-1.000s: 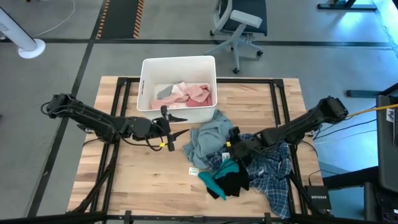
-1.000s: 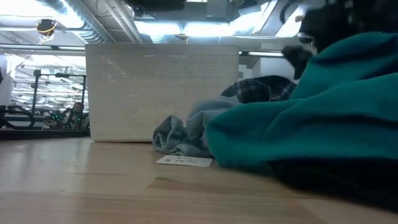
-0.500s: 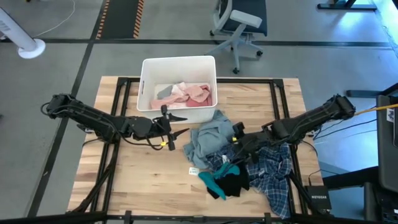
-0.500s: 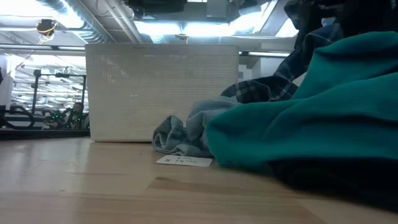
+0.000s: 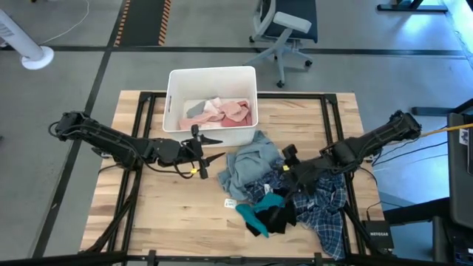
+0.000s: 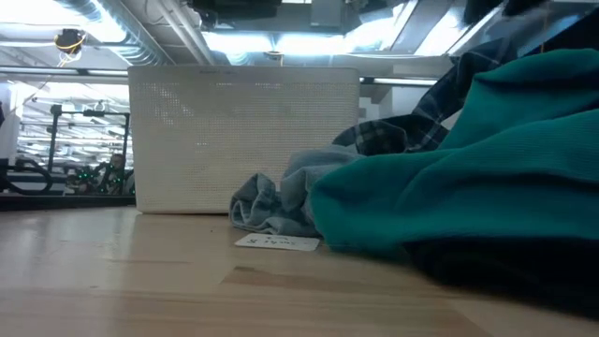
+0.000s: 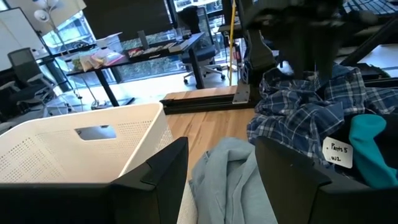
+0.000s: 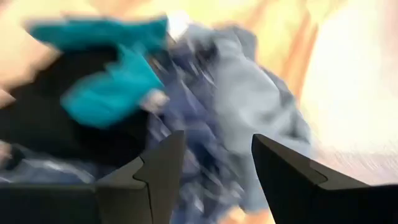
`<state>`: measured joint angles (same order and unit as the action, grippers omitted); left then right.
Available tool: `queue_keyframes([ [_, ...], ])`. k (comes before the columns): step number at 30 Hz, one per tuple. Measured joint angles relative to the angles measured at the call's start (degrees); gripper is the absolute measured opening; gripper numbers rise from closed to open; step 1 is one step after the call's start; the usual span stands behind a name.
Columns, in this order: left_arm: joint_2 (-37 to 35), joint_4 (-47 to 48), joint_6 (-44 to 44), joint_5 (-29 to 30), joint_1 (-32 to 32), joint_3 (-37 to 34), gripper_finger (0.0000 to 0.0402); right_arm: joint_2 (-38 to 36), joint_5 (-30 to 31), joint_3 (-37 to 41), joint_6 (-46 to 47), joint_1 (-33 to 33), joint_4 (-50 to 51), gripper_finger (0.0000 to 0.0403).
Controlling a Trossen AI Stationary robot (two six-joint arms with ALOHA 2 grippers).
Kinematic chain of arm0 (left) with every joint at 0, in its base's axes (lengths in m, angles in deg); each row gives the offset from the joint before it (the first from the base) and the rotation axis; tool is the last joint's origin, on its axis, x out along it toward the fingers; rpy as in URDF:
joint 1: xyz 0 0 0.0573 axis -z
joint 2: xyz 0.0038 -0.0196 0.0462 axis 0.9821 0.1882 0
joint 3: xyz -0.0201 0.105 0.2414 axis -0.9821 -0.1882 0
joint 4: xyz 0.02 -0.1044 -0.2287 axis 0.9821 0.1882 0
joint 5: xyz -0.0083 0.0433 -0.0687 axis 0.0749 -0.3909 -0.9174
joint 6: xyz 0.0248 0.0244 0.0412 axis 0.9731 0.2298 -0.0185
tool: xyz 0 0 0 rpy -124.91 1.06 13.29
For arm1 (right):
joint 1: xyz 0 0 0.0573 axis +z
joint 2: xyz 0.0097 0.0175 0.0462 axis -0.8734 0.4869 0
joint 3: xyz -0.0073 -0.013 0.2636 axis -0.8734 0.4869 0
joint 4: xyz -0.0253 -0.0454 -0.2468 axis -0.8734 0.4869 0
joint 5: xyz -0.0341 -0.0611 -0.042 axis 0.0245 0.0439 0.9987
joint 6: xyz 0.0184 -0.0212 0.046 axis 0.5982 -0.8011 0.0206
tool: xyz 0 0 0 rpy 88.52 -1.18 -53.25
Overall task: Sort clothes
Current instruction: Put the right blue sock into the white bin
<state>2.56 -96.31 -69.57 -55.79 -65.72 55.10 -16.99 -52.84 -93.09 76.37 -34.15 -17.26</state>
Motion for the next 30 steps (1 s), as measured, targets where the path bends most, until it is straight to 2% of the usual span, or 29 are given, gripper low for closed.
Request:
queue_keyframes([
  [3, 0.0, -0.01, 0.09, 0.01, 0.0, 0.0, 0.0182, 0.02, -1.19, 0.13, 2.32, 2.83, -2.74, 0.0209],
  [9, 0.0, -0.04, 0.0, 0.0, 0.0, 0.0, 0.0182, 1.86, 1.09, 3.62, 7.69, 8.36, -8.35, 0.0209],
  [15, 0.0, -0.1, -0.64, 0.0, 0.0, 0.0, 0.0182, 6.9, -1.76, 5.61, 13.31, 9.33, -10.35, 0.0209],
  [20, 0.0, -0.07, -0.79, 0.0, 0.0, 0.0, 0.0182, 10.28, -3.03, 5.69, 13.55, 9.3, -10.67, 0.0209],
  [30, 0.0, -0.04, -0.72, 0.02, 0.0, 0.0, 0.0182, 11.13, 5.0, 5.69, 12.61, 9.1, -8.73, 0.0209],
])
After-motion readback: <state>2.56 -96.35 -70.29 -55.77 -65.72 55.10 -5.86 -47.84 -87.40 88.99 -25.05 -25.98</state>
